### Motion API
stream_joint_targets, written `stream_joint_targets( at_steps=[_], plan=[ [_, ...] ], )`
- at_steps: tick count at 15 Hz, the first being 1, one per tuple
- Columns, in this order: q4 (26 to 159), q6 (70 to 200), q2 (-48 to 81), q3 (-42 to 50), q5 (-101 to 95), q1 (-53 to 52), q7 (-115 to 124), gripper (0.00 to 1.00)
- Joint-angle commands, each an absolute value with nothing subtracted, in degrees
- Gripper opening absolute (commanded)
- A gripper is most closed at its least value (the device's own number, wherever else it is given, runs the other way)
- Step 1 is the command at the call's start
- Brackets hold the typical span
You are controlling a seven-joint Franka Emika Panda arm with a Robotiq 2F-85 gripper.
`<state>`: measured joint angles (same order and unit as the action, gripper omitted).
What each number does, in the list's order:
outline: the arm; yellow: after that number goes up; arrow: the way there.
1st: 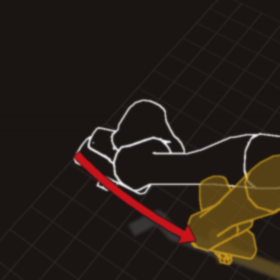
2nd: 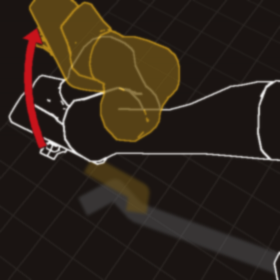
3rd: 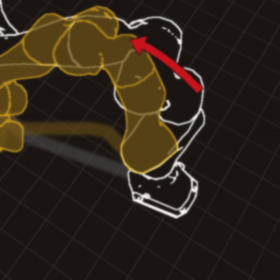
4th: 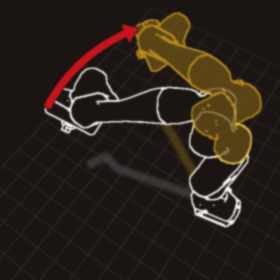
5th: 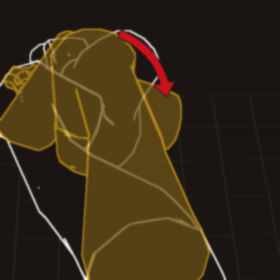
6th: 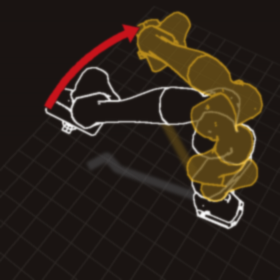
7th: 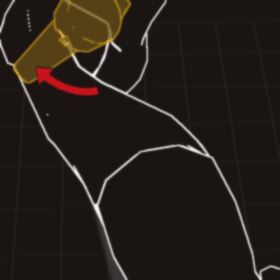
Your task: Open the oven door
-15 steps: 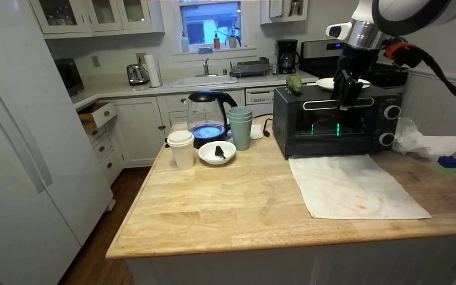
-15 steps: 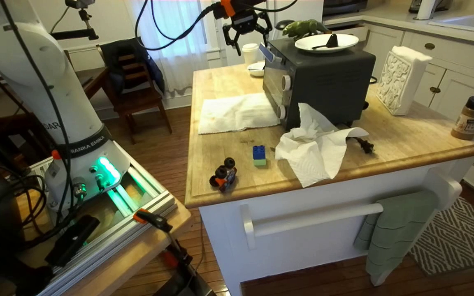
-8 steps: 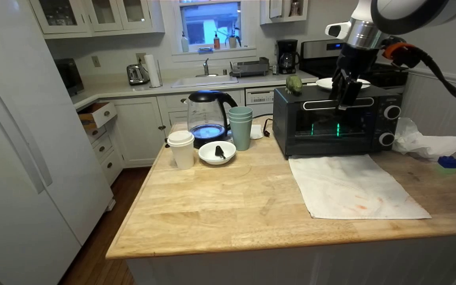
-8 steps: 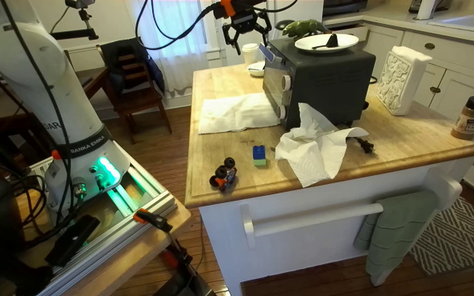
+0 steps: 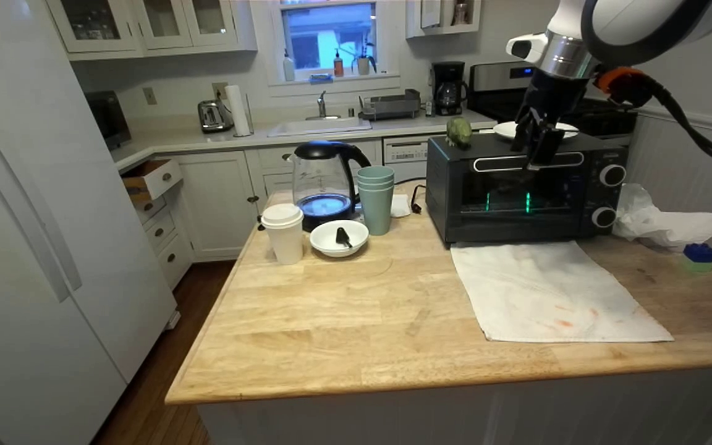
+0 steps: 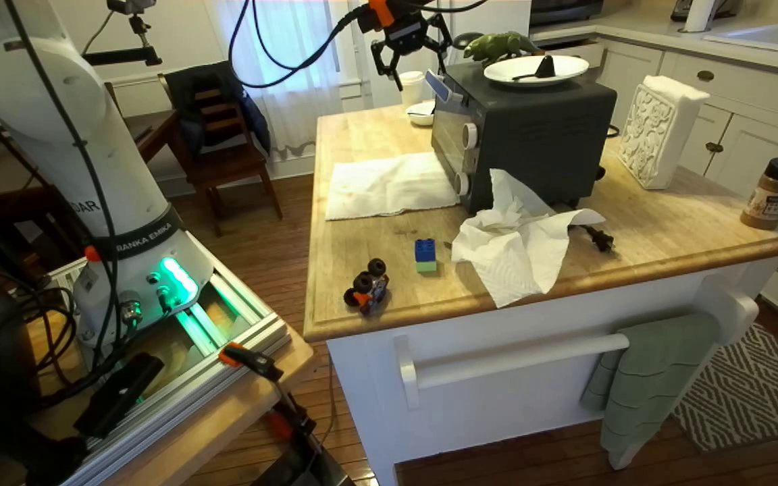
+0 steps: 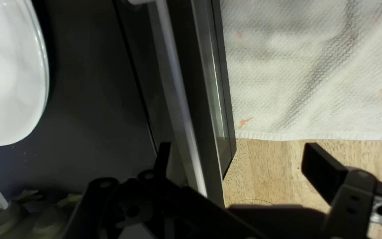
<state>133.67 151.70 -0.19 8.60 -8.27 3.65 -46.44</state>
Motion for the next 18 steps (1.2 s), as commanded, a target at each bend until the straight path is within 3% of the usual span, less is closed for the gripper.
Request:
stream_joint_targets(
  at_steps=[1,18],
  plan=[
    [134.3,153.2,0.8,7.9,-9.2,4.8,-46.8,1.0],
    [136.2,140.3,-2.3,5.2,6.4,3.5,-41.4,1.0]
  ],
)
